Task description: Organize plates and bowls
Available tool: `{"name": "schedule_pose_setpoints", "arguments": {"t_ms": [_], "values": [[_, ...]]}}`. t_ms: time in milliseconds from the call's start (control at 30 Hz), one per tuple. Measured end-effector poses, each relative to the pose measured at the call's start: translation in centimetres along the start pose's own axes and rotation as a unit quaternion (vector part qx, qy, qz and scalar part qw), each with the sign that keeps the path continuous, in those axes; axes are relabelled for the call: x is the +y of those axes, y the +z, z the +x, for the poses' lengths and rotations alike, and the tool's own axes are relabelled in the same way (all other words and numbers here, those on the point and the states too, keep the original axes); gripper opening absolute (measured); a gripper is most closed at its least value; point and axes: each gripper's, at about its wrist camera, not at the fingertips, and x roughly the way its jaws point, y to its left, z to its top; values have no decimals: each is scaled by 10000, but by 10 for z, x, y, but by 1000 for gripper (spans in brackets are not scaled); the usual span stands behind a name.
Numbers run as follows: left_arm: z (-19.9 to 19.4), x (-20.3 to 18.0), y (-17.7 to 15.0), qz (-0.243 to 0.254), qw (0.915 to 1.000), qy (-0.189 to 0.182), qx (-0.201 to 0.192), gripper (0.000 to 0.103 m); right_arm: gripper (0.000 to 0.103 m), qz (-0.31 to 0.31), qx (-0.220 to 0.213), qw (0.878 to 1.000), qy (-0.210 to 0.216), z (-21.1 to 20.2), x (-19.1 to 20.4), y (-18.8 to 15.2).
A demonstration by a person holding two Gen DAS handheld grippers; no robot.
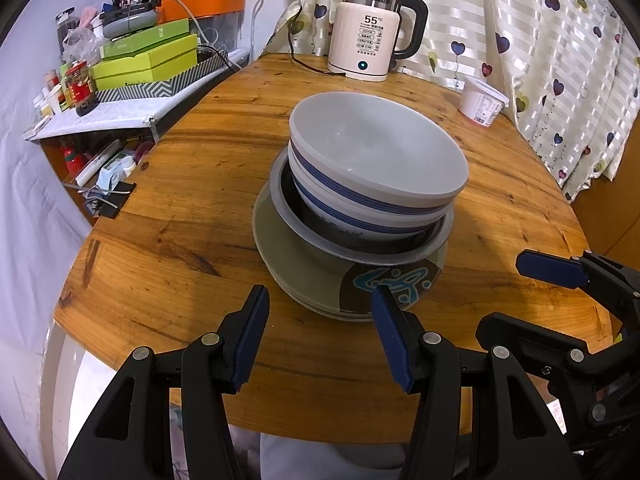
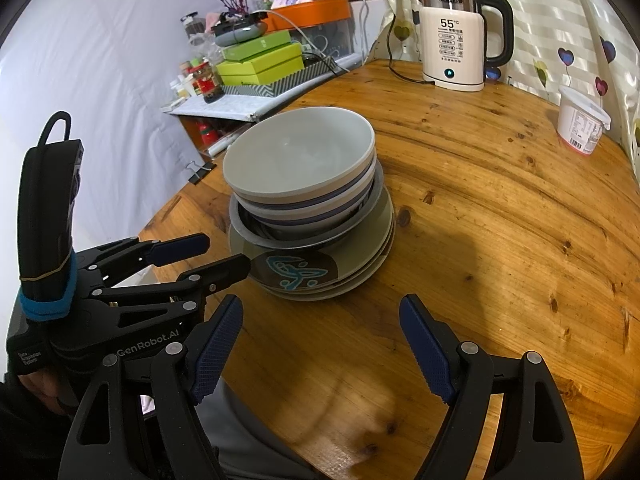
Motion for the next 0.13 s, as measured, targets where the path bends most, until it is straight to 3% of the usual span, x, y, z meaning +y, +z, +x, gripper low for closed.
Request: {"name": "schedule_pose_setpoints", "arguments": {"t_ms": [133], "values": [[-2, 1, 0, -4, 10000, 12, -30, 54, 81, 5, -23, 10000, 2, -1, 1, -2]]}}
